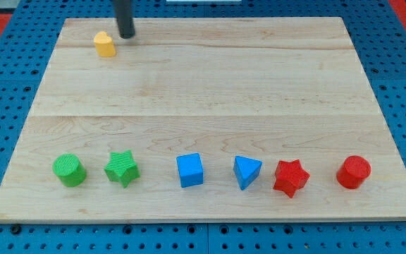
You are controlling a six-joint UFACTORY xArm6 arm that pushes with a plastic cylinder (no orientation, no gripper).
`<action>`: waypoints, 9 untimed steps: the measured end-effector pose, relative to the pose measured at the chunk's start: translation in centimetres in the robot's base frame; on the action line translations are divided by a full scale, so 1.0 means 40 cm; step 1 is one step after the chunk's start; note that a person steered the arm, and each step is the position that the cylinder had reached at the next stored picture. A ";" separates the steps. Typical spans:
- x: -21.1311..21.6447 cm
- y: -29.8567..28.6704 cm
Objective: Push the yellow heart to the bottom left side of the board
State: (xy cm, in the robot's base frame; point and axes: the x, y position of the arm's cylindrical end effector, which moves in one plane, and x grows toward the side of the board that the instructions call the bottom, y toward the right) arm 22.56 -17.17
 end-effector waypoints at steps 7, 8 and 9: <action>0.189 -0.044; 0.191 -0.005; 0.204 0.056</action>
State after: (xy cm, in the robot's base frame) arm 30.71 -14.93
